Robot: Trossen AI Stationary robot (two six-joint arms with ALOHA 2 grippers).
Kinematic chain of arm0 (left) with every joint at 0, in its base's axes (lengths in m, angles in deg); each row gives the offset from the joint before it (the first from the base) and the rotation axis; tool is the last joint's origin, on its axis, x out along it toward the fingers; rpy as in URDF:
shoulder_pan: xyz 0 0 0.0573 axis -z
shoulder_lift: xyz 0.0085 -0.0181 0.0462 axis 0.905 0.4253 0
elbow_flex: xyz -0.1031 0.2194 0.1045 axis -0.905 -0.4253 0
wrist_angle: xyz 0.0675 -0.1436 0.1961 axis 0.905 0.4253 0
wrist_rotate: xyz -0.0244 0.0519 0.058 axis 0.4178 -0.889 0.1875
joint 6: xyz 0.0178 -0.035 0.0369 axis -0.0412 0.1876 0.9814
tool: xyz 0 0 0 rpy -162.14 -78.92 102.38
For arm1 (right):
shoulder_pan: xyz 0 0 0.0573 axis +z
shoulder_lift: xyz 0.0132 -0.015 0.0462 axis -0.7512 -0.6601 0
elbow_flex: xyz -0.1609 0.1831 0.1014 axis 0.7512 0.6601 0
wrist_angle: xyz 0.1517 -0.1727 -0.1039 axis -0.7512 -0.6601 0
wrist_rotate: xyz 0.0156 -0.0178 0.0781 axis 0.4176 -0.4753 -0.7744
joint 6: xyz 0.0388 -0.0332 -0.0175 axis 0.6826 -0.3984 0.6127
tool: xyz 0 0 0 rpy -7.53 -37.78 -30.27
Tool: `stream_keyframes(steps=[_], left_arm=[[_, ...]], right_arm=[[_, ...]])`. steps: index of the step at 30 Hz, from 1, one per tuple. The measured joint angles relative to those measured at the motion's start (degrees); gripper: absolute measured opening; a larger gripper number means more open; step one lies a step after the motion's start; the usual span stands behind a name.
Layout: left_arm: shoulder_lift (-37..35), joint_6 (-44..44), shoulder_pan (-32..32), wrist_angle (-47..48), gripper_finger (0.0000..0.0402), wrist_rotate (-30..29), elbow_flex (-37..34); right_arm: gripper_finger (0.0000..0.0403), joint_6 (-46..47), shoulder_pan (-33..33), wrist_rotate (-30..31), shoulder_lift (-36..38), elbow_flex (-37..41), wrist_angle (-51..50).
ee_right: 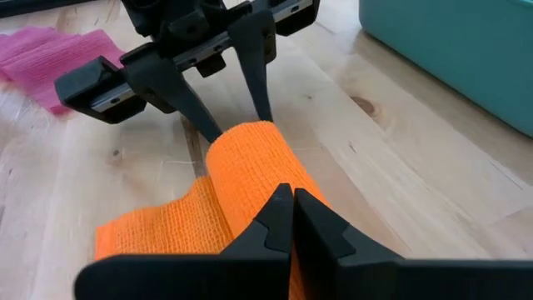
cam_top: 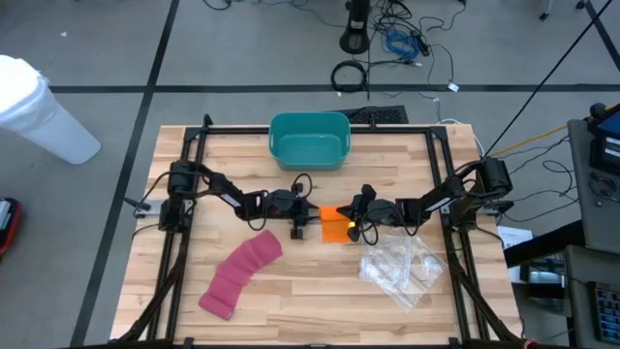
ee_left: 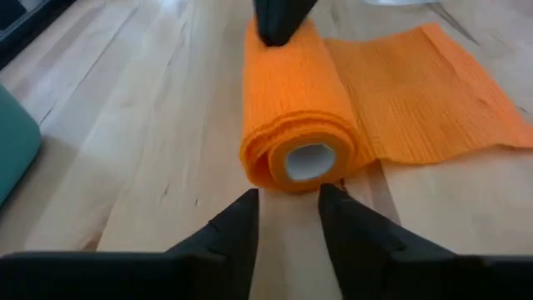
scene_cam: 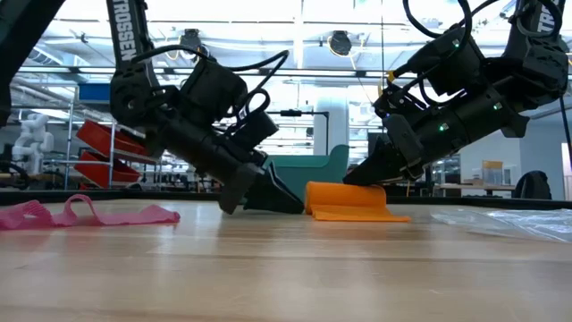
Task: Roll bandage
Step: Roll the orange bandage
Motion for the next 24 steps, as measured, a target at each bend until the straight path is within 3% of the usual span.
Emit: stream_keyframes(steps=[8,17,24], left_arm=[[-1.28,-2.69,0.19,3.15,0.0163,-1.19,0.12],[-10.36,-3.62,2.00,9.06,0.0164,-2.01,-0.03],[-12.35,-3.51,3.45,6.06,0.0164,-5.56,0.02]], right_arm=[[0.0000,0.00,0.02,-0.08,0.00,0.00,-0.45],[0.0000,-1.25,2.67,-3.46,0.02,0.09,-0.45],[0.0000,-0.23,5.53,-3.43,-0.15,0.15,-0.04]])
